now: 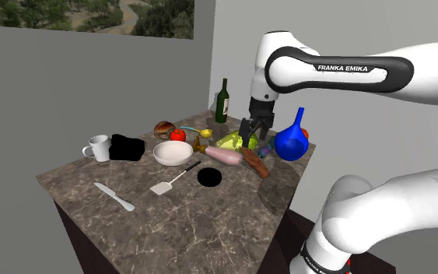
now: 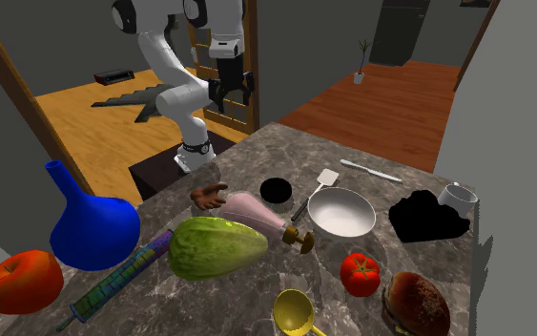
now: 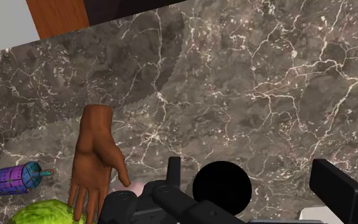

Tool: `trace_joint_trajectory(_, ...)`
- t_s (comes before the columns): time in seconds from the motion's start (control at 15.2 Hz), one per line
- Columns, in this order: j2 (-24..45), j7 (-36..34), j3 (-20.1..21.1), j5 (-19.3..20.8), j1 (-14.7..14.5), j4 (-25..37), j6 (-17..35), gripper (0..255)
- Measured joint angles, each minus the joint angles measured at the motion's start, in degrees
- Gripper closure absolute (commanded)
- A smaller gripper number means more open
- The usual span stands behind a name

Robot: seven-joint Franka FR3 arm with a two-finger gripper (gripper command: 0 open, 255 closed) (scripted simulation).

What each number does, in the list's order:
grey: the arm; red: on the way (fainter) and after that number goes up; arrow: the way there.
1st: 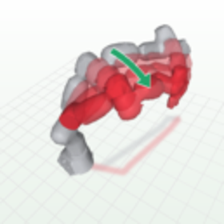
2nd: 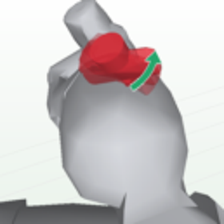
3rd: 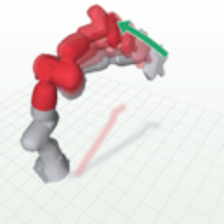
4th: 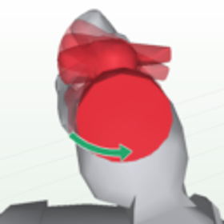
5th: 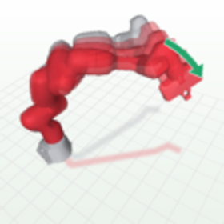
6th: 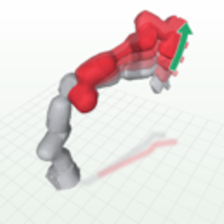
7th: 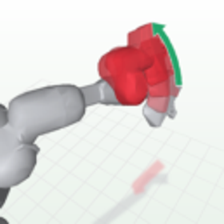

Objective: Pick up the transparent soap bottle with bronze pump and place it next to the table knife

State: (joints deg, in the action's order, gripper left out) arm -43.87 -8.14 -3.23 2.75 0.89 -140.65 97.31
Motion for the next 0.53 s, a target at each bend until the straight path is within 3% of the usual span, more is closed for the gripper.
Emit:
trace_joint_trajectory(0.26,4.33,1.76,-0.82,1.49,0.14,1.19,2.64,0)
trace_joint_trajectory(0.53,13.45,4.17,-1.69,3.71,0.14,3.71,8.39,0)
